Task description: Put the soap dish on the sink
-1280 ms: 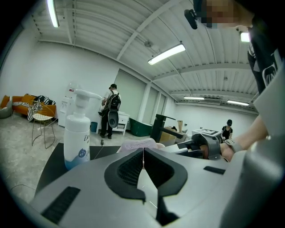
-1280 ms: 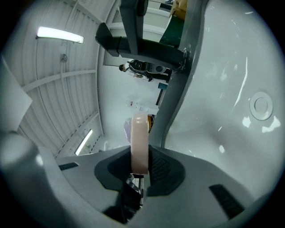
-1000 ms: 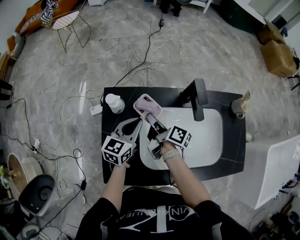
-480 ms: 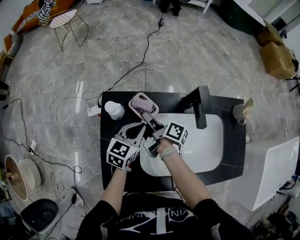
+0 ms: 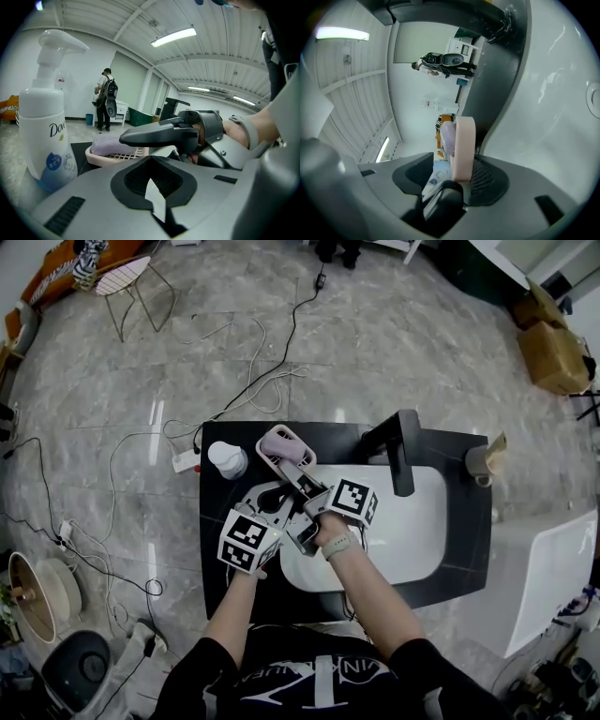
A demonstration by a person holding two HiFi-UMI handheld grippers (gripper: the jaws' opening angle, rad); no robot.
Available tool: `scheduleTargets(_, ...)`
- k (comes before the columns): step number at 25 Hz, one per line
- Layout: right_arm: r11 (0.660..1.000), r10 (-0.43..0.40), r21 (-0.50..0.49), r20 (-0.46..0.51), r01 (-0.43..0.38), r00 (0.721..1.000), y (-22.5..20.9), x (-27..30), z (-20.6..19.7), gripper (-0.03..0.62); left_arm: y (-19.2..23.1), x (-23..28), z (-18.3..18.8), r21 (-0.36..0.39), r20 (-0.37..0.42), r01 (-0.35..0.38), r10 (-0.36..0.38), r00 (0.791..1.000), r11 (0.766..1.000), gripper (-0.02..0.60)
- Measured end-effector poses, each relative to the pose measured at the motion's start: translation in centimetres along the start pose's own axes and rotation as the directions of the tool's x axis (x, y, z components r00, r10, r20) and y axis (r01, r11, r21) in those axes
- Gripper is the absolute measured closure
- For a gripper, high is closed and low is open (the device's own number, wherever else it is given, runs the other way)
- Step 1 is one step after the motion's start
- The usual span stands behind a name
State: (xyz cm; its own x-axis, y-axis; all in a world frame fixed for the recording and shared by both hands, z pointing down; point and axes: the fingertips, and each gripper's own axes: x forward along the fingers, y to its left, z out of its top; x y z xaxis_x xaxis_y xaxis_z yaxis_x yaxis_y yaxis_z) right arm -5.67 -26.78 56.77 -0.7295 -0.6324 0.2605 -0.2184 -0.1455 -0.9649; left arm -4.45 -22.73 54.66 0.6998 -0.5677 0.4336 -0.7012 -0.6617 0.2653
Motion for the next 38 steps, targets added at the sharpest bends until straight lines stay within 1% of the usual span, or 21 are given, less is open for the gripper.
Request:
scheduleTargets(4, 1.0, 0.003, 0.001, -0.009, -0.003, 1.0, 0.4, 0.0, 0.1, 0.358, -0.1, 0.3, 0.0, -0.008, -0.008, 0.001, -0.001, 1.0, 1.0, 0.566)
scheduleTargets(6, 1.0, 0.003, 0.007, -0.011, -0.003, 1.0, 0.4, 0.0, 0.1, 0.352, 0.0, 0.4, 0.0, -0.008, -0.014, -0.001, 0.001, 1.0, 1.0, 0.566)
scheduleTargets(12, 1.0, -0.006, 0.02, -0.03, 0.007, 1.0, -0.2, -0.1, -0.2, 0.316, 0.3, 0.7, 0.1, -0.025, -0.014, -0.024, 0.024, 1.0, 0.999, 0.568)
scheduleTargets(17, 1.0, -0.009, 0.027, -0.032, 0.01, 0.999, -0.4, 0.0, -0.2, 0.31, 0.6, 1.0, 0.2, -0.037, -0.016, -0.048, 0.047, 0.999, 0.998, 0.568)
scheduleTargets(21, 1.0, -0.012, 0.028, -0.033, 0.013, 0.999, -0.7, -0.1, -0.4, 0.307, 1.2, 1.1, 0.5, -0.06, 0.001, -0.066, 0.066, 0.998, 0.996, 0.568)
scheduleTargets(27, 0.999, -0.01, 0.052, -0.032, 0.012, 0.999, -0.9, -0.1, -0.3, 0.292, 1.8, 1.2, 0.7, -0.061, 0.001, -0.097, 0.098, 0.995, 0.993, 0.568)
scheduleTargets(31, 0.998, -0.009, 0.066, -0.033, 0.011, 0.999, -1.1, 0.1, -0.2, 0.287, 1.4, 1.0, 0.4, -0.086, -0.014, -0.072, 0.071, 0.997, 0.994, 0.568)
scheduleTargets(33, 0.997, -0.011, 0.074, -0.045, 0.014, 0.999, -1.1, 0.2, -0.2, 0.287, 1.1, 0.9, 0.1, -0.07, -0.038, -0.062, 0.06, 0.998, 0.996, 0.568)
scheduleTargets(38, 0.997, -0.008, 0.075, -0.056, 0.012, 0.998, -0.7, 0.1, -0.4, 0.269, -0.3, 1.3, -1.0, -0.012, -0.136, 0.008, -0.01, 0.991, 1.0, 0.568)
